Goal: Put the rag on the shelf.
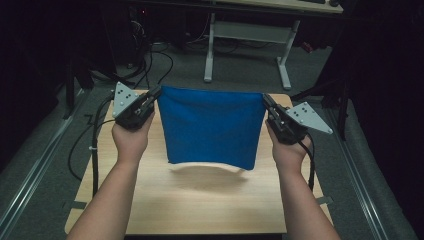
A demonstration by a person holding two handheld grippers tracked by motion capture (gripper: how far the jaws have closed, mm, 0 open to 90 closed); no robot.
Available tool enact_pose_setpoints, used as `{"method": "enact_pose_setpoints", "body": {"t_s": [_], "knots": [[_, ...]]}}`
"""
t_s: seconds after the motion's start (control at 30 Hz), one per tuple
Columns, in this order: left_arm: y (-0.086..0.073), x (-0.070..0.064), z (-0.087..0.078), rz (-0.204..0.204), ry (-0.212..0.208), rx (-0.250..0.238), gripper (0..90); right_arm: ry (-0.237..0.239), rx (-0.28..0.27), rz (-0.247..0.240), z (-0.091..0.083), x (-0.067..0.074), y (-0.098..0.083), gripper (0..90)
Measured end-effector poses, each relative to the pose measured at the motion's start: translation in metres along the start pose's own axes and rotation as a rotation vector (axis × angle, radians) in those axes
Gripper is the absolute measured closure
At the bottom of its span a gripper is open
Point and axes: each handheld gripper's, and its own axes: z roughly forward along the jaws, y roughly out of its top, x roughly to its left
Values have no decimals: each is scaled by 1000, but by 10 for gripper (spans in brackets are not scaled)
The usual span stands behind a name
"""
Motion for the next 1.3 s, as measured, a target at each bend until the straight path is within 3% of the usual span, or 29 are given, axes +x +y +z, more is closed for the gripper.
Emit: {"method": "enact_pose_setpoints", "body": {"t_s": [0.17, 0.43, 0.6, 0.8, 0.97, 1.13, 1.3], "knots": [[5, 4, 14, 32, 28, 15, 882, -20, 4, 10, 13, -7, 4, 893], [12, 11, 28, 11, 34, 14, 886, -37, 44, -7, 32, -14, 2, 900], [15, 16, 39, 28, 49, 41, 886, -59, 51, -11, 45, -20, 2, 899], [19, 24, 55, 48, 72, 40, 886, -71, 66, -23, 65, -27, 6, 898], [16, 31, 73, 70, 91, 95, 885, -89, 94, -46, 84, -31, 6, 898], [6, 37, 84, 46, 89, 137, 885, -93, 127, -67, 98, -36, 2, 898], [-13, 38, 97, 46, 75, 216, 884, -90, 204, -69, 114, -39, -17, 897]]}}
